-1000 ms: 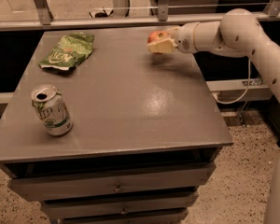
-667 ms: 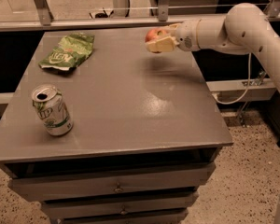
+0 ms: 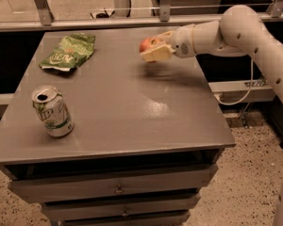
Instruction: Move apple near 7up can
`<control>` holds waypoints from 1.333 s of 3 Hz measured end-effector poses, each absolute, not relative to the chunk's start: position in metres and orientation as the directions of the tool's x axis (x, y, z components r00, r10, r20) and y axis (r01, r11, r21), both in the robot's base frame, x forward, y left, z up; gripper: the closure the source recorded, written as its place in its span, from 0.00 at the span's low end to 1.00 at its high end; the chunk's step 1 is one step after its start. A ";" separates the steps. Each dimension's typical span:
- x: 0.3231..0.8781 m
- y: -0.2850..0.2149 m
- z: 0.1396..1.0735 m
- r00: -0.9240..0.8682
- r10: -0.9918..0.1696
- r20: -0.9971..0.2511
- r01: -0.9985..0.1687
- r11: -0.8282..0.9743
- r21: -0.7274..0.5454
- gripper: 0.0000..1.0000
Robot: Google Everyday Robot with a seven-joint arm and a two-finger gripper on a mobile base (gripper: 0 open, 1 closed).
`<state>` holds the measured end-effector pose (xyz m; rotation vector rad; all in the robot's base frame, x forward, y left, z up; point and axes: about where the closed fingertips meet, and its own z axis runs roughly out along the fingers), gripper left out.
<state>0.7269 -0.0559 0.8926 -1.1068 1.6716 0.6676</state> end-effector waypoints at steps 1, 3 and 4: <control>0.679 -0.021 0.876 -0.102 -0.400 -0.911 -0.959 0.284 -0.017 1.00; 0.583 0.044 0.881 -0.076 -0.394 -0.916 -0.997 0.017 0.075 1.00; 0.560 0.060 0.886 -0.071 -0.376 -0.924 -0.994 -0.045 0.095 1.00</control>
Offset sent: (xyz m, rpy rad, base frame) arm -0.1535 0.0994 -0.0216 -0.0277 0.1713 0.4597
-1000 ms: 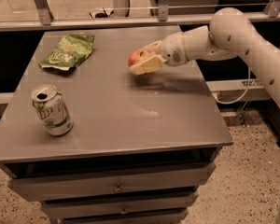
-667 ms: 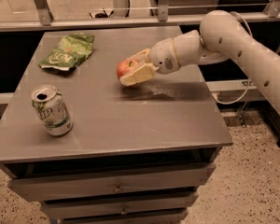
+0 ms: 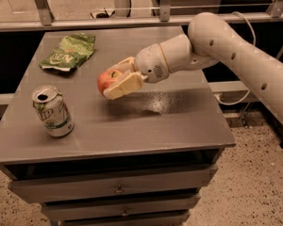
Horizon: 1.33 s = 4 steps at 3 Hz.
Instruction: Move apple near 7up can
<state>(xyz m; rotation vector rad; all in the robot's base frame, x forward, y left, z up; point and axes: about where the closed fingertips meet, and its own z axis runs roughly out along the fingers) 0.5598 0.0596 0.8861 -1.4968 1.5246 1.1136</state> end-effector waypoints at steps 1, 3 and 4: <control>0.544 0.074 0.877 -0.075 -0.360 -0.930 -0.989 -0.092 0.115 1.00; 0.525 0.097 0.861 -0.036 -0.345 -0.938 -0.982 -0.161 0.097 1.00; 0.516 0.110 0.853 -0.015 -0.342 -0.940 -0.980 -0.183 0.082 0.78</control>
Offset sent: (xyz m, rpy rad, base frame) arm -0.0376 0.0381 -0.0283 0.0505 0.0105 0.1215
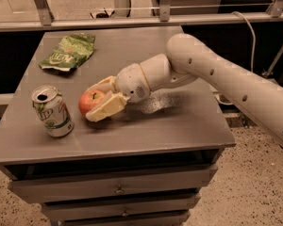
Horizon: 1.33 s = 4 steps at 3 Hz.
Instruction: Move apple near 7up can
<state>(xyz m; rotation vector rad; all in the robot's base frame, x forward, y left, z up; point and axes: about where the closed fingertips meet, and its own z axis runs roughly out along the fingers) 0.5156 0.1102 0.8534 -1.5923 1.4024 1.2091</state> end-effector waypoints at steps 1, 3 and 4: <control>0.511 0.118 0.850 -0.006 -0.333 -0.943 -0.978 -0.195 0.075 0.55; 0.501 0.137 0.848 -0.012 -0.294 -0.956 -0.973 -0.216 0.079 0.08; 0.498 0.141 0.846 -0.017 -0.286 -0.958 -0.972 -0.221 0.083 0.00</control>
Offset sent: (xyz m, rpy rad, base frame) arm -0.0139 0.0283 -0.0055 0.0636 0.0074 0.0266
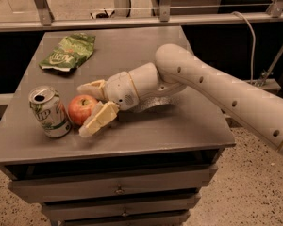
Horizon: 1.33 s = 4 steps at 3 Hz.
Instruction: Move apple near 7up can
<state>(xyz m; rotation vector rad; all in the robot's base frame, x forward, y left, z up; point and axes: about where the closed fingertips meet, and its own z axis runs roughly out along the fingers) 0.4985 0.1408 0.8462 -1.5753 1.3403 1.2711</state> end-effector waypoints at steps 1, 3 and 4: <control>0.501 0.138 0.848 -0.008 -0.286 -0.958 -0.974 -0.213 0.072 0.00; 0.562 0.060 0.914 0.156 -0.286 -0.946 -0.988 -0.050 -0.148 0.00; 0.596 0.004 0.948 0.198 -0.293 -0.935 -0.968 0.093 -0.234 0.00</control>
Offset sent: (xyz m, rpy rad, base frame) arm 0.0330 -0.0399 0.0231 -0.0071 -0.1168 -0.0897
